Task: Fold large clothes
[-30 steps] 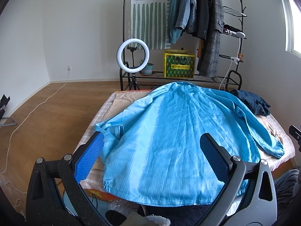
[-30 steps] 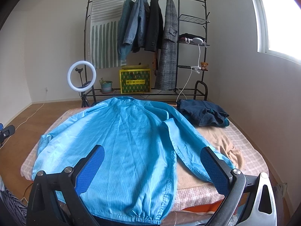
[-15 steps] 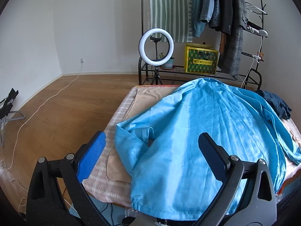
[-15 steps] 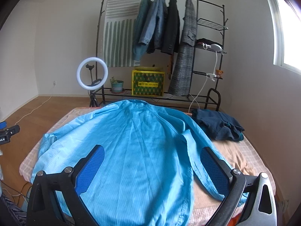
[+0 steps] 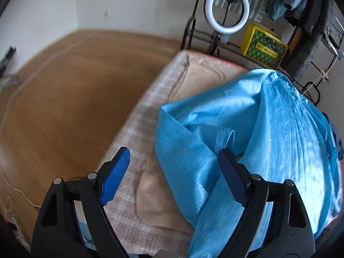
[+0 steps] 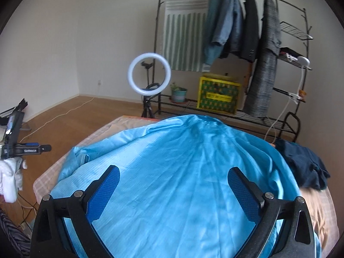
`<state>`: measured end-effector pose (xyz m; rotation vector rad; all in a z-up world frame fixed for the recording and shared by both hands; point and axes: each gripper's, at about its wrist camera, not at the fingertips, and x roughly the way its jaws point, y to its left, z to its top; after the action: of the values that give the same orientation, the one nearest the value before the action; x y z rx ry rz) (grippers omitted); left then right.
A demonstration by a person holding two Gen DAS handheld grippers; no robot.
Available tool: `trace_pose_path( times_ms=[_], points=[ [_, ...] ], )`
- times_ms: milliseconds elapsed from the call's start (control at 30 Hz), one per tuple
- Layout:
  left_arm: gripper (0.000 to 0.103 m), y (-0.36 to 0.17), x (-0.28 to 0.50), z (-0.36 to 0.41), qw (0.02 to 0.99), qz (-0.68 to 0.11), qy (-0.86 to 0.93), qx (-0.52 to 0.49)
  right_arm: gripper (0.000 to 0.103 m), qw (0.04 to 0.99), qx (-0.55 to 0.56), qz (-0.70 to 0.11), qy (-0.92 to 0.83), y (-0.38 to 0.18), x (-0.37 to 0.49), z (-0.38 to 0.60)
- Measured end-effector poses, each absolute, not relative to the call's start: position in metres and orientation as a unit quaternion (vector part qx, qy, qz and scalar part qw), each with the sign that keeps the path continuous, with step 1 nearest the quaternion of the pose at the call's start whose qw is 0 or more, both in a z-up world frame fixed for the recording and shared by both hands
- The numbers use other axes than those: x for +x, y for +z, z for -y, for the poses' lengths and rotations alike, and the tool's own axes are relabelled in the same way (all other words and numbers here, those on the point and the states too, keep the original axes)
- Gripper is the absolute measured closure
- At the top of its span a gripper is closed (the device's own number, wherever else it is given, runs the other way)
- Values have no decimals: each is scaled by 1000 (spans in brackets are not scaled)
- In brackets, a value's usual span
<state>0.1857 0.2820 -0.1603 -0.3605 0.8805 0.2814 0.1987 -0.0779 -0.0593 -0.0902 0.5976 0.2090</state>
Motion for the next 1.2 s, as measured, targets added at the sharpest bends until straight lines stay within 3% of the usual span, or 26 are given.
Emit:
trace_pose_path(
  times_ms=[367,400,533,600,667,867,1067,1200],
  points=[
    [17,-235,246,-321,814,-484,127,-296,9,929,-38,-341,136,-93,227,58],
    [20,-239,248,-322,810,-487,126,-303,9,928,-38,-344,137,-95,227,59],
    [52,-247,255,-325,802,-493,125,-313,10,925,-51,-351,134,-101,228,57],
    [80,-248,258,-325,801,-495,121,-314,10,924,-52,-356,132,-104,229,57],
    [100,-246,259,-325,804,-492,113,-315,10,921,-46,-363,134,-106,231,58],
    [103,-204,252,-328,840,-434,106,-307,13,915,-41,-377,140,-109,235,55],
    [103,-112,235,-302,906,-339,56,-247,33,898,-22,-411,156,-120,240,55],
    [103,-72,217,-253,936,-306,-12,-175,53,885,6,-436,162,-128,245,61]
  ],
)
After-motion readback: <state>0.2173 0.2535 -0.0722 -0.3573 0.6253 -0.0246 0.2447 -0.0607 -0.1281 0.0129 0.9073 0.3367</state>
